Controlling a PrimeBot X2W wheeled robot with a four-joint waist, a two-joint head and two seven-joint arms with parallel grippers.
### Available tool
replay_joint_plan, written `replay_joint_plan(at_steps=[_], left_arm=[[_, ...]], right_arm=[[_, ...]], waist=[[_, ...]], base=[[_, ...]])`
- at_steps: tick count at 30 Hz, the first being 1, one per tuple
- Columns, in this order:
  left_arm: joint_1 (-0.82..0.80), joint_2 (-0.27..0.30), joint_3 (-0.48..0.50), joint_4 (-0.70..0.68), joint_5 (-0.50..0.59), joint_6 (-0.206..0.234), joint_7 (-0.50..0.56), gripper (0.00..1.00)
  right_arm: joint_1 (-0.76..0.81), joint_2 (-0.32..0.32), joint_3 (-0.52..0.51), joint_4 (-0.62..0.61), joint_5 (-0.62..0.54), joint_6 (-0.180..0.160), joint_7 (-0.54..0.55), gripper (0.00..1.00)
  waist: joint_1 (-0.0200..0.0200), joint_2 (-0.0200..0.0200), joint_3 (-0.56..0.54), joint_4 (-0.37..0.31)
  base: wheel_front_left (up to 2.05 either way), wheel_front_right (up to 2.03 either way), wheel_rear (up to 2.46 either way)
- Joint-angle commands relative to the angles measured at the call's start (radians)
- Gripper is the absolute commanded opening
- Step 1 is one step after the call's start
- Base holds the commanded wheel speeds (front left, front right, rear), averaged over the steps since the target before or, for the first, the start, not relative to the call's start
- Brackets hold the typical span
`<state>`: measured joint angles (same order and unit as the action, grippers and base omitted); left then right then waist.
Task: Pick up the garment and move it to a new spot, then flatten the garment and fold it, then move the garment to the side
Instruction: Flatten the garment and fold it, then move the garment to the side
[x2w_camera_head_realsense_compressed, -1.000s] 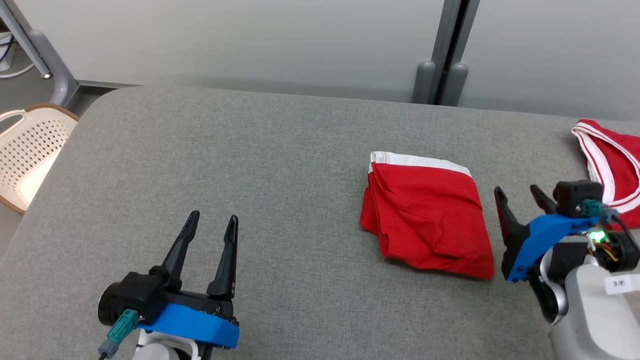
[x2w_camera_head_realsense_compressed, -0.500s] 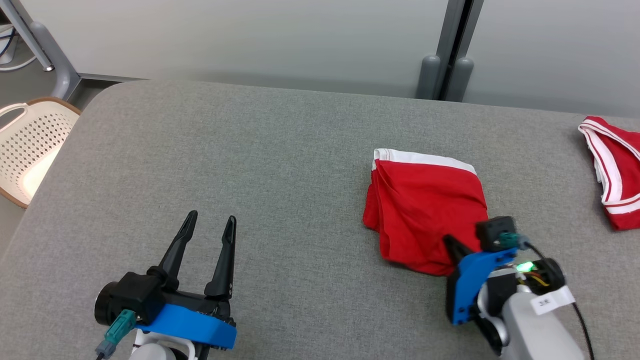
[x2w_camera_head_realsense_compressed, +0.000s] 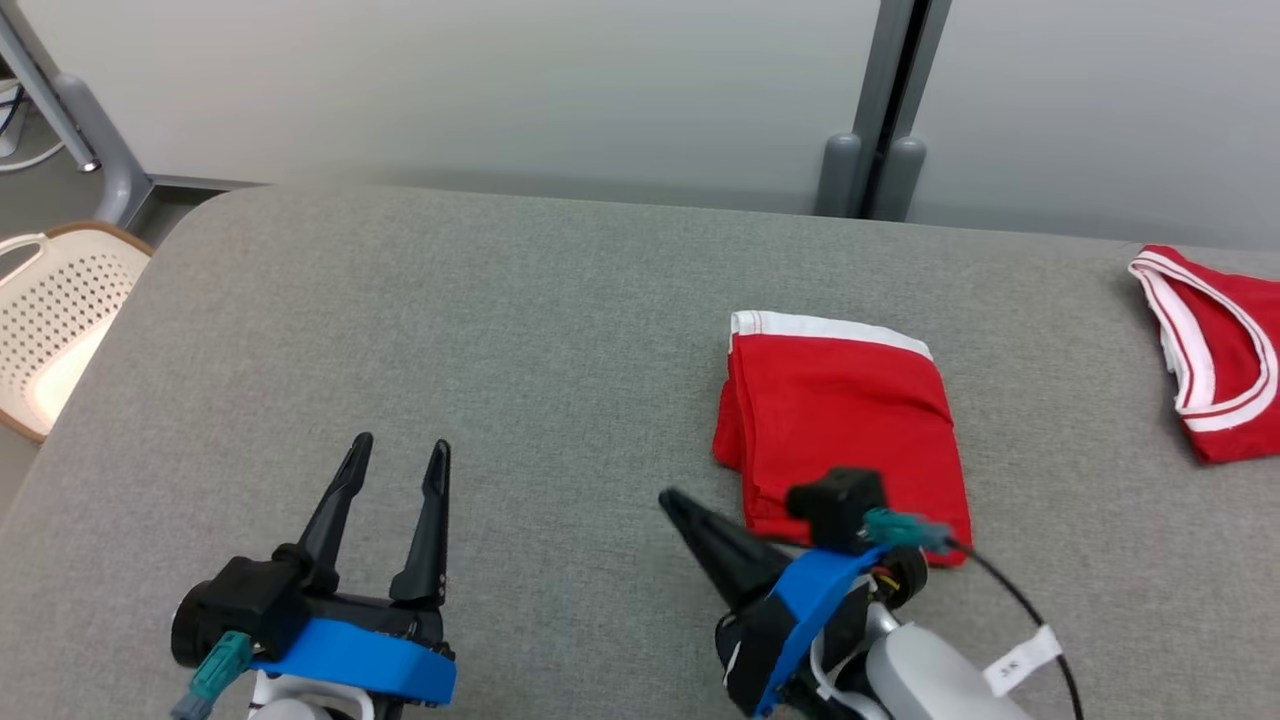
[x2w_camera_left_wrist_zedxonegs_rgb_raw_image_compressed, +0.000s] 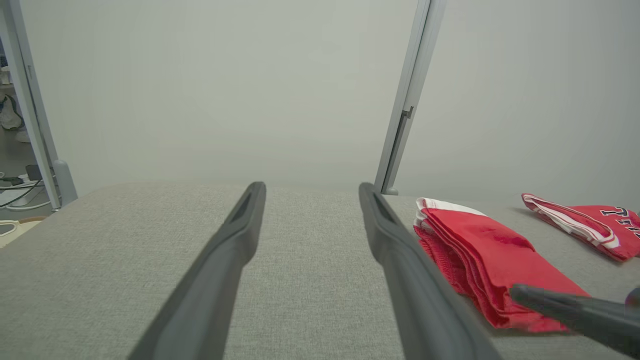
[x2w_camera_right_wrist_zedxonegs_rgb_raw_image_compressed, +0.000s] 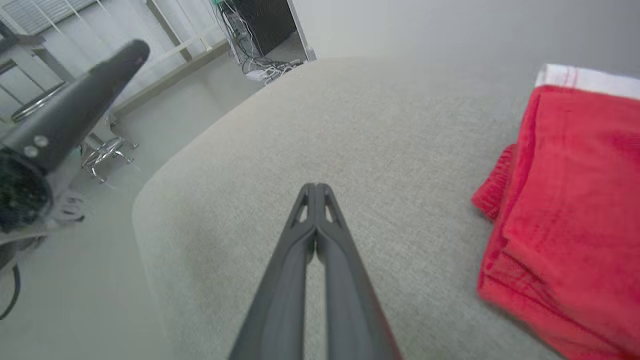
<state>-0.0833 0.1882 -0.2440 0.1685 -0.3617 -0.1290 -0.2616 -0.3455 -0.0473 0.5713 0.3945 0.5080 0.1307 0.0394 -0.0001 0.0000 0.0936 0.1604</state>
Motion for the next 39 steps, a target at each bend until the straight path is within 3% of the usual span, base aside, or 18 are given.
replay_joint_plan(at_steps=[1,2,3,8,14,17,26,39], left_arm=[[0.011,0.000,0.013,-0.001,0.002,0.000,-0.004,1.00],[0.019,-0.002,0.021,-0.002,0.003,-0.001,-0.004,1.00],[0.025,-0.002,0.027,-0.002,0.005,0.000,-0.004,1.00],[0.054,-0.002,0.064,0.000,0.009,0.000,-0.004,1.00],[0.087,-0.001,0.107,0.002,0.020,0.001,-0.004,1.00],[0.103,-0.004,0.122,0.014,0.018,0.003,-0.004,1.00],[0.093,0.003,0.126,0.087,-0.003,0.006,0.021,1.00],[0.035,0.015,0.104,0.122,-0.004,0.006,0.046,1.00]], right_arm=[[0.022,-0.005,-0.014,-0.038,0.022,0.000,-0.021,0.00],[0.033,-0.005,-0.036,-0.070,0.031,0.000,-0.043,0.24],[0.040,-0.006,-0.071,-0.095,0.030,0.000,-0.064,1.00],[0.109,-0.005,-0.286,-0.201,-0.070,0.000,-0.113,1.00],[0.196,-0.004,-0.545,-0.305,-0.243,0.000,-0.105,1.00],[0.234,-0.003,-0.625,-0.326,-0.289,0.000,-0.079,1.00],[0.305,-0.003,-0.696,-0.306,-0.317,0.000,-0.004,1.00],[0.346,-0.004,-0.679,-0.292,-0.299,0.000,0.001,1.00]], waist=[[0.0001,0.0000,-0.012,-0.014],[0.0001,0.0000,-0.017,-0.020],[0.0001,0.0000,-0.023,-0.026],[0.0001,0.0000,-0.048,-0.057],[0.0001,0.0000,-0.069,-0.094],[0.0001,0.0000,-0.078,-0.111],[0.0001,0.0000,-0.089,-0.135],[0.0001,0.0000,-0.100,-0.135]], base=[[0.00,0.00,0.00],[0.00,0.00,0.00],[0.00,0.00,0.00],[0.00,0.00,0.00],[0.00,0.00,0.00],[0.00,0.00,0.00],[0.00,0.00,0.00],[0.00,0.00,0.00]])
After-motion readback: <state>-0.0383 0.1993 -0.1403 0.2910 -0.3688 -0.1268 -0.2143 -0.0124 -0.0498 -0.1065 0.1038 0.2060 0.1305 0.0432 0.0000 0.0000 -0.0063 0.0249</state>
